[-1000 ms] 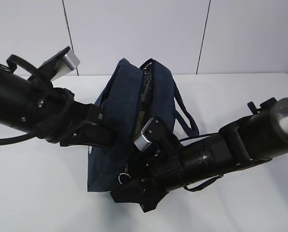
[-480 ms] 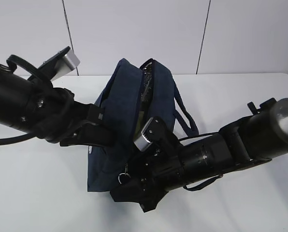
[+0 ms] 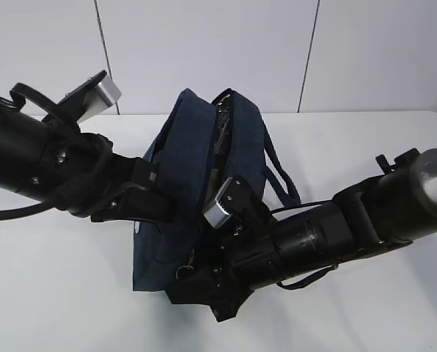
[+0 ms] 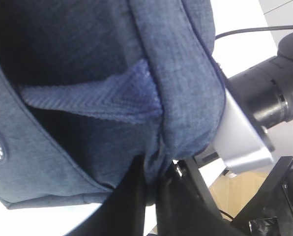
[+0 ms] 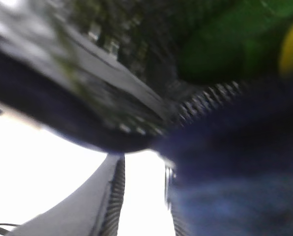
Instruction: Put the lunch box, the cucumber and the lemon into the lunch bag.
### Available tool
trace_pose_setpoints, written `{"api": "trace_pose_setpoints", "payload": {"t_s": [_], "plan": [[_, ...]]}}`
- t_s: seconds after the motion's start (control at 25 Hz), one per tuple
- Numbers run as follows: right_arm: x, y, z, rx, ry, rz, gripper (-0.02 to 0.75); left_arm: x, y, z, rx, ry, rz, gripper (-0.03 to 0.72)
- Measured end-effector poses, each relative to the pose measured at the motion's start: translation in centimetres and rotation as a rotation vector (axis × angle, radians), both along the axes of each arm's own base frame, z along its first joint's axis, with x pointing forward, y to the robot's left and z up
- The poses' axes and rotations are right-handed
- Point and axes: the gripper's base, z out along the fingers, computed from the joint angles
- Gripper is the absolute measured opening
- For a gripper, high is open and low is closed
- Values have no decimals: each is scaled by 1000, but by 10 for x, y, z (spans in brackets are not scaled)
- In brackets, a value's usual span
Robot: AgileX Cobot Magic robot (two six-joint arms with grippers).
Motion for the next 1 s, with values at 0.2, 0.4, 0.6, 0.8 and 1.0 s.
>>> {"api": "trace_pose_setpoints", "payload": {"t_s": [0.2, 0.4, 0.6, 0.8, 1.0], "plan": [[0, 0, 0, -2, -2, 0, 218, 0, 0, 0, 0, 0, 0, 3], [1, -1, -1, -20, -6, -10, 217, 0, 0, 0, 0, 0, 0, 3], [3, 0, 0, -17, -14, -10, 217, 0, 0, 0, 0, 0, 0, 3], [5, 1, 2, -10, -22, -10, 217, 0, 0, 0, 0, 0, 0, 3], [5, 1, 2, -9, -20, -11, 217, 0, 0, 0, 0, 0, 0, 3]]}}
